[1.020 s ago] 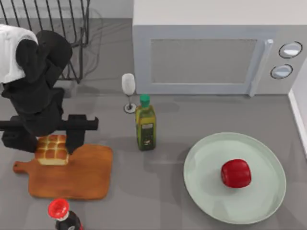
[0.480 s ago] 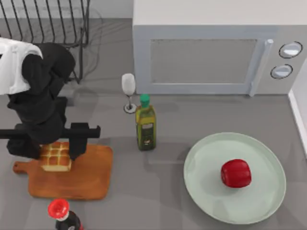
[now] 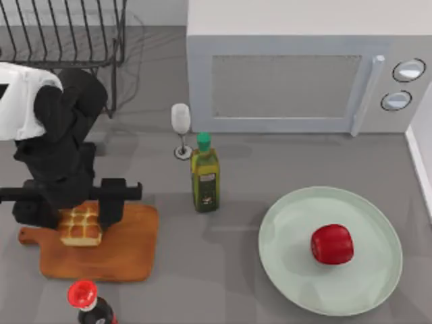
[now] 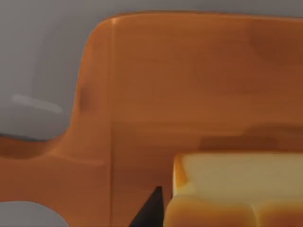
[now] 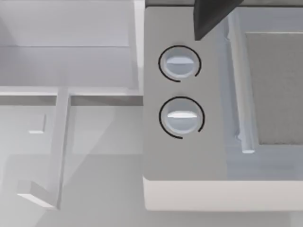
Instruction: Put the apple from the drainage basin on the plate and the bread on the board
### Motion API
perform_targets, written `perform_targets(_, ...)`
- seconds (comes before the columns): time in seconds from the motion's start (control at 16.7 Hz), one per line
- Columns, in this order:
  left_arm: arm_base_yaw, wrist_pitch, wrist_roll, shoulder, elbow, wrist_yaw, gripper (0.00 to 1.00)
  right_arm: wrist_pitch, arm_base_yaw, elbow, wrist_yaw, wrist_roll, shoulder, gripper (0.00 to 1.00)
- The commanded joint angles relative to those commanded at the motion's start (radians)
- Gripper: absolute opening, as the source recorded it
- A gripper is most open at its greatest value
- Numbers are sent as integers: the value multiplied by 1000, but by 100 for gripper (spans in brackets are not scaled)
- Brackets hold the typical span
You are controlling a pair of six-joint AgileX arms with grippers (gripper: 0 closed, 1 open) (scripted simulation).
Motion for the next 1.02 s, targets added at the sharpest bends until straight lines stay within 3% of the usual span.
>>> perform_targets(0.78, 0, 0, 0, 0, 0, 0, 98, 0, 0, 0, 0, 0, 0, 100)
perform_targets(1.02, 0, 0, 0, 0, 0, 0, 100, 0, 0, 0, 0, 0, 0, 100)
